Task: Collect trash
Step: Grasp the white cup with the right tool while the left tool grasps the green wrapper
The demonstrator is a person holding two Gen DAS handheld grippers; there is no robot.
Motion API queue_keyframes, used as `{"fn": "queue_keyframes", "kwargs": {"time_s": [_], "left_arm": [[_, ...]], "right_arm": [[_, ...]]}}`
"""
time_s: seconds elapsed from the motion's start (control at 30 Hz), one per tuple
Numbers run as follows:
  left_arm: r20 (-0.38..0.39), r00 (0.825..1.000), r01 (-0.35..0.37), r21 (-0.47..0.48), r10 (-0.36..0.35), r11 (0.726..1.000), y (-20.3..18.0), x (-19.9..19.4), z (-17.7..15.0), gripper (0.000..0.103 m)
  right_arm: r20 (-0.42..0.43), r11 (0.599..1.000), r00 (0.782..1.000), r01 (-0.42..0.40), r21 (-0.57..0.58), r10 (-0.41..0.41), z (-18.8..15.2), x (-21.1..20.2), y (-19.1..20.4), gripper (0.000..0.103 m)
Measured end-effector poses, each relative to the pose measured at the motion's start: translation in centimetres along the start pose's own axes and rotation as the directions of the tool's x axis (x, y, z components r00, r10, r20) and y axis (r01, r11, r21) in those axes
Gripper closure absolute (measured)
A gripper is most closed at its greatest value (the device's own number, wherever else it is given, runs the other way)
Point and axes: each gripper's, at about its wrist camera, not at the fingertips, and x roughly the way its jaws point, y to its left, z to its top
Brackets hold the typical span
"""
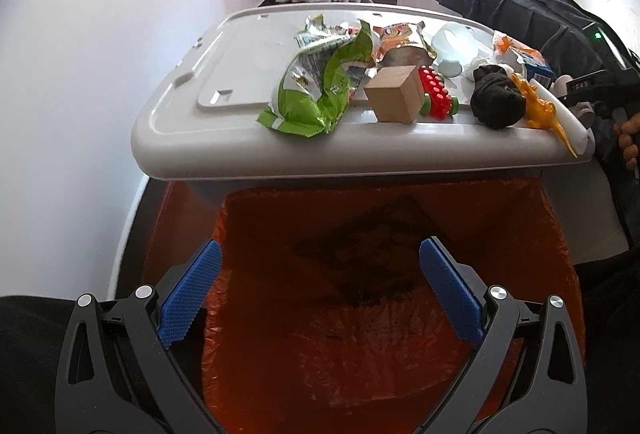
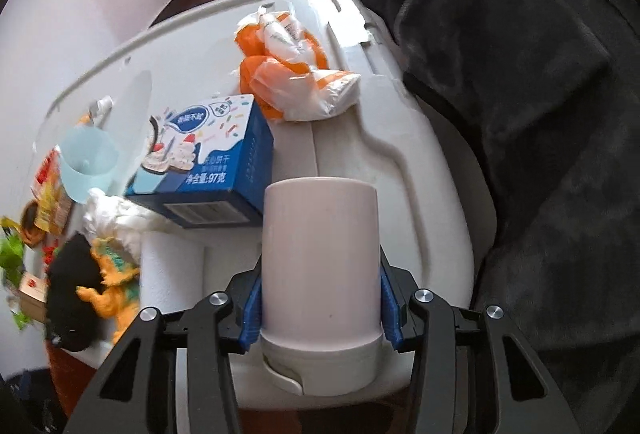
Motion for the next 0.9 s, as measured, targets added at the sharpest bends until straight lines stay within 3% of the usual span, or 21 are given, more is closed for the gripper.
{"fn": "queue_keyframes", "kwargs": {"time_s": [0.13, 0.3, 0.43, 0.57, 0.7, 0.77, 0.8, 0.83, 0.9], "left_arm": [[0.029, 0.999, 0.019, 0.018, -0.02, 1.0, 0.8, -1.3, 1.9, 0.006], [0.036, 0.997, 0.065, 0.103, -0.069, 0.993, 1.2, -0.6, 6.9, 0.006], [0.032, 0.996, 0.08, 0.162, -0.087, 0.983, 0.5, 2.0, 11.0, 0.006], [-0.011, 0.982, 0.187, 0.069, -0.187, 0.98, 1.1, 4.8, 13.2, 0.006], [-0.073, 0.976, 0.204, 0.005, -0.204, 0.979, 1.5, 8.8, 14.3, 0.008], [-0.113, 0.971, 0.206, -0.034, -0.209, 0.978, 2.0, 11.0, 14.4, 0.021], [-0.141, 0.966, 0.213, -0.05, -0.218, 0.976, 2.2, 12.0, 14.4, 0.054], [-0.139, 0.971, 0.188, -0.05, -0.193, 0.981, 2.5, 12.4, 14.2, 0.069], [-0.114, 0.981, 0.154, -0.035, -0.157, 0.987, 2.7, 12.4, 14.2, 0.074]], "right_arm": [[0.157, 0.998, 0.986, -0.061, 0.02, 0.057, -1.9, -6.4, 0.8, 0.057], [0.27, 0.973, 0.936, -0.226, -0.038, 0.227, -6.7, -11.8, 4.4, 0.057], [0.255, 0.97, 0.938, -0.209, -0.123, 0.235, -7.4, -11.4, 8.1, 0.057], [0.253, 0.959, 0.935, -0.198, -0.203, 0.247, -7.0, -11.2, 10.0, 0.057], [0.225, 0.956, 0.942, -0.205, -0.209, 0.251, -6.0, -10.0, 10.9, 0.057], [0.211, 0.956, 0.945, -0.206, -0.209, 0.25, -5.9, -9.7, 11.5, 0.057], [0.204, 0.954, 0.946, -0.209, -0.213, 0.253, -5.8, -9.5, 11.8, 0.057], [0.203, 0.953, 0.945, -0.211, -0.218, 0.255, -5.7, -9.3, 12.0, 0.057], [0.203, 0.95, 0.944, -0.212, -0.231, 0.26, -5.5, -9.3, 12.5, 0.057]]}}
